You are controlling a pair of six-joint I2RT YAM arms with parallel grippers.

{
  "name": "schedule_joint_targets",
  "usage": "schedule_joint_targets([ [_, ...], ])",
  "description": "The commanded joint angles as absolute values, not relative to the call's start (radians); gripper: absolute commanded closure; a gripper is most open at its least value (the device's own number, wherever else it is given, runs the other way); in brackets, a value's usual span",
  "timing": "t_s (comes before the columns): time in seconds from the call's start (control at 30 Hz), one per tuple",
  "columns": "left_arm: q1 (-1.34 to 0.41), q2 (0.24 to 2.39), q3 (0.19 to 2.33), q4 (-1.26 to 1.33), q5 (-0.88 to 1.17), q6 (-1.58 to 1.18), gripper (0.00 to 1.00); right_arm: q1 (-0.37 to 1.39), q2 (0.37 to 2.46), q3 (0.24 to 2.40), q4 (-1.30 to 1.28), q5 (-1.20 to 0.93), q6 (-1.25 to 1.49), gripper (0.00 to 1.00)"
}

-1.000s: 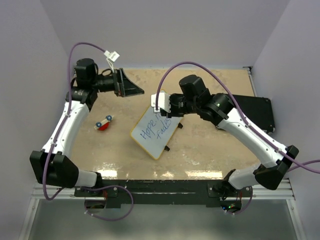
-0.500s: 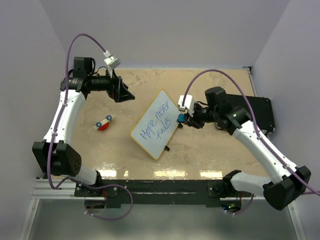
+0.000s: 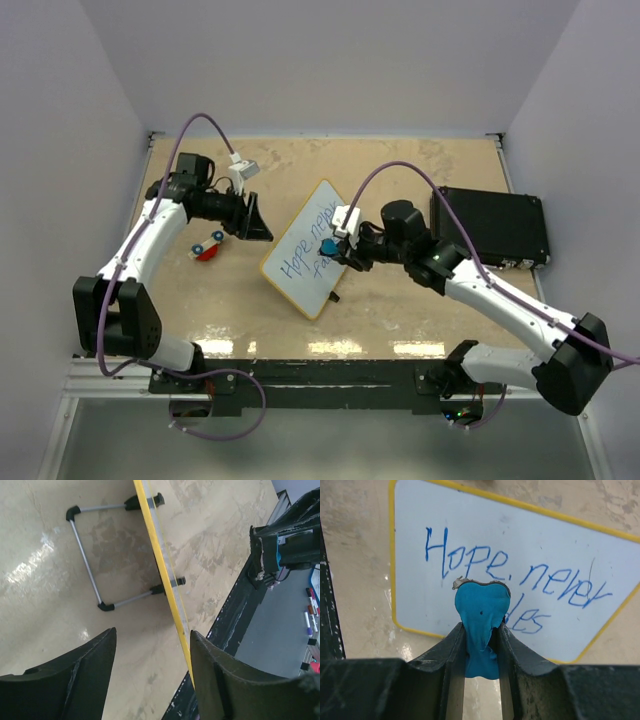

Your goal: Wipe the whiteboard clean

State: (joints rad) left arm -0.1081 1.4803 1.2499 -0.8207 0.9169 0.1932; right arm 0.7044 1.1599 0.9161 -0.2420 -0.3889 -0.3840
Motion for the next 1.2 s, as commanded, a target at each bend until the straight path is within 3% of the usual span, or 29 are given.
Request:
schedule_joint_targets([
  [0.0,-0.113,1.368,1.197,-0.795,0.913,0.095,0.36,0.761,1.207,0.940,-0.078,-0.330,-0.299,1.00],
  [0.13,-0.118,1.362,1.146,-0.790,0.931,0.084,0.45,0.814,1.244,0.968,-0.087,-0.324,-0.296,1.00],
  [0.47,-0.176,1.400,1.160,-0.787,0.930,0.077,0.48,0.883,1.307,0.976,-0.035,-0.262,-0.271,1.00],
  [0.63,-0.178,1.404,1.147,-0.782,0.931,0.069,0.53,0.910,1.339,0.969,-0.006,-0.229,-0.290,1.00],
  [0.8,-0.178,1.397,1.131,-0.782,0.930,0.069,0.68,0.931,1.376,0.979,0.044,-0.204,-0.288,1.00],
  [1.03,-0.178,1.399,1.118,-0.778,0.936,0.063,0.75,0.966,1.394,0.963,0.092,-0.198,-0.252,1.00],
  [1.17,-0.178,1.408,1.115,-0.773,0.951,0.058,0.91,0.994,1.419,0.974,0.098,-0.172,-0.236,1.00],
])
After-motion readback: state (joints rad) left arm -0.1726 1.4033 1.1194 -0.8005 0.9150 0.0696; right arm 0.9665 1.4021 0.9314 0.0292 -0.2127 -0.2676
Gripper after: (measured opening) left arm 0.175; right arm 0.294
